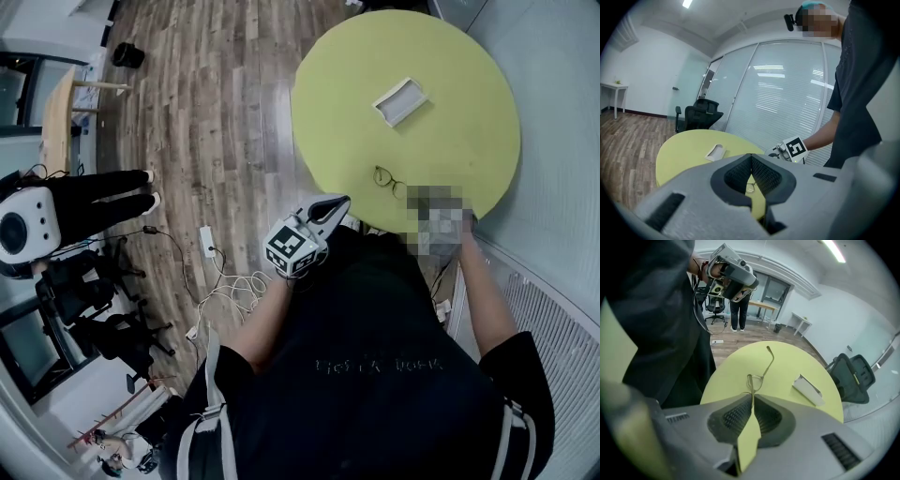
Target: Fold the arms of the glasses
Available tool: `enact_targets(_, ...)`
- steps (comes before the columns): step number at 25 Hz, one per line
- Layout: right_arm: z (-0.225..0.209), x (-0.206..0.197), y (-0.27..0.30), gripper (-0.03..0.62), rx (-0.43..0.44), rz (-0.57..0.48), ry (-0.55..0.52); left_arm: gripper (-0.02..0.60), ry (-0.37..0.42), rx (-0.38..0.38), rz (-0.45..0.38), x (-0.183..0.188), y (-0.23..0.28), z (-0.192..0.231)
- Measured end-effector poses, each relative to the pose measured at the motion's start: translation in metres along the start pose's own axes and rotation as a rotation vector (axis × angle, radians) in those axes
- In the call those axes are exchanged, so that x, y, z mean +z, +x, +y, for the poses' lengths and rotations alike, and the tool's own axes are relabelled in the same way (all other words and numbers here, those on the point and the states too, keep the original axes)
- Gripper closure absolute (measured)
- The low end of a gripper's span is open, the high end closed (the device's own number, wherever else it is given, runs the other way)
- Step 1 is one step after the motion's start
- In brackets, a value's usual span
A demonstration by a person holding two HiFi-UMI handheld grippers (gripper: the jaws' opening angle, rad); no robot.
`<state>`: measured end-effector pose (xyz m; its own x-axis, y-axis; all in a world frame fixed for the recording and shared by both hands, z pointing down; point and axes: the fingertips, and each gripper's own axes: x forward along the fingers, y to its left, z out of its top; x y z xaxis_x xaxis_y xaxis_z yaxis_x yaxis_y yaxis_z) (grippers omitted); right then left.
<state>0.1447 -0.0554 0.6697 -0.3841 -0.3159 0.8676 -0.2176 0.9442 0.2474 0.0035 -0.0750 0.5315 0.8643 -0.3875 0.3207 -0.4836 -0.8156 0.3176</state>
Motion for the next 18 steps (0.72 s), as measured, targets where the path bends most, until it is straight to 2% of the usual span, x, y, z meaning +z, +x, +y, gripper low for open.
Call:
enact_targets(10,0.001,0.019,0.022,0.560,0.016,-0.013,0.067,0.563,0.011,0.003,0.007,0.000,-0.005,0.000)
enact_targets(15,-0.008,0.022,0.035,0.560,0.016,-0.017,0.101,0.563,-0.008,0.014,0.002,-0.004,-0.010,-0.001)
enact_targets(18,-0.012,0.026,0.045,0.560,0.031,-0.029,0.150,0.563,-0.006,0.018,0.016,-0.005,-0.015,-0.001)
